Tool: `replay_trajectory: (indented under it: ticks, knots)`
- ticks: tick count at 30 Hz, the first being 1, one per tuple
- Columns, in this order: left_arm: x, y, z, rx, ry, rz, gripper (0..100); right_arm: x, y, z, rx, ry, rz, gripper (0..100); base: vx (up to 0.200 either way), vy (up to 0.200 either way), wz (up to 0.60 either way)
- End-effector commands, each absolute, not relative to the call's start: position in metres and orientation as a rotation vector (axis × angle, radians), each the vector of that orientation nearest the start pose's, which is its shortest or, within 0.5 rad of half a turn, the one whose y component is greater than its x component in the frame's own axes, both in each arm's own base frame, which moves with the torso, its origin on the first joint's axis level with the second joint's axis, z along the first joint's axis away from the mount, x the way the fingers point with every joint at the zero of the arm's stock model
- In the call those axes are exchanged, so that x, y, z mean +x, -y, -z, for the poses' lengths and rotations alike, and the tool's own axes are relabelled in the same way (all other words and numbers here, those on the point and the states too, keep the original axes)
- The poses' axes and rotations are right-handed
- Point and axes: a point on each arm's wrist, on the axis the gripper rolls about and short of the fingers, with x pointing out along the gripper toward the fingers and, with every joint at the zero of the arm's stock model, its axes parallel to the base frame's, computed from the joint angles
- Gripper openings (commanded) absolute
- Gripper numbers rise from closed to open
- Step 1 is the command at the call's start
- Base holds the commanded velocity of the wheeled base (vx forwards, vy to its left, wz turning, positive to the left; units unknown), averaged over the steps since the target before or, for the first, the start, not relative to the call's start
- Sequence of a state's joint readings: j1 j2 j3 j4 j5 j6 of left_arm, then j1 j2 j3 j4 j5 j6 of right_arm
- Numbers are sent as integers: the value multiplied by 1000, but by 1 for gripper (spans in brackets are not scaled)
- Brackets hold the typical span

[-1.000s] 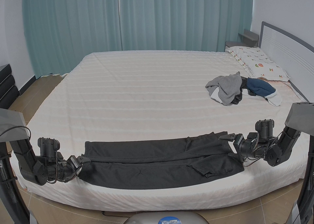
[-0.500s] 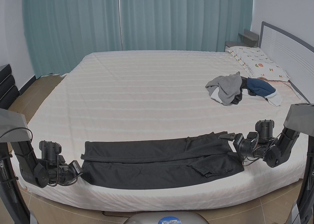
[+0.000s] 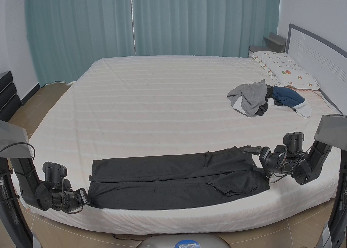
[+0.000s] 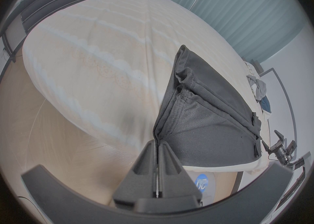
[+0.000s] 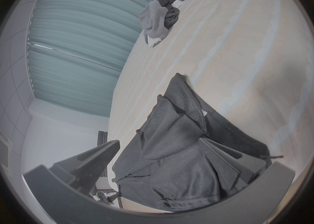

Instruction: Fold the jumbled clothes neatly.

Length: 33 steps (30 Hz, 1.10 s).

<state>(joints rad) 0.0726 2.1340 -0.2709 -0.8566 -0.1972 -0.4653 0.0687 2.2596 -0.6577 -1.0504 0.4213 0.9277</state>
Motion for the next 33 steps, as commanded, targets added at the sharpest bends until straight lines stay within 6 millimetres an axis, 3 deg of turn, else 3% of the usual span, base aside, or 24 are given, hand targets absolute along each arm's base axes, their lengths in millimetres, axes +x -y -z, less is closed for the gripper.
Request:
replay_trajectory:
  ticks: [1,5,6,9,16,21,24,28,33]
  knots:
    - [237,-13,22,-560,-1013,-126,0,345,-33,-2,983,-736,-190,100,0,0,0]
    - [237,-14,21,-561,-1008,-126,0,345,-33,-1,983,-737,-189,100,0,0,0]
    - [238,-15,21,-562,-1006,-128,100,345,-33,-1,983,-737,-189,100,0,0,0]
    - [239,-18,20,-569,-995,-138,100,345,-33,-1,982,-737,-190,100,0,0,0]
    - [252,-35,-3,-632,-857,-167,100,346,-33,-2,983,-732,-190,100,0,0,0]
    - [280,-42,-19,-730,-738,-185,100,346,-33,0,983,-738,-190,100,0,0,0]
    - [308,-43,-30,-783,-711,-172,100,346,-33,1,984,-741,-189,100,0,0,0]
    - [337,-39,-28,-786,-771,-162,100,347,-33,5,983,-749,-183,100,0,0,0]
    - [362,-22,1,-741,-837,-147,100,349,-34,8,982,-752,-183,100,0,0,0]
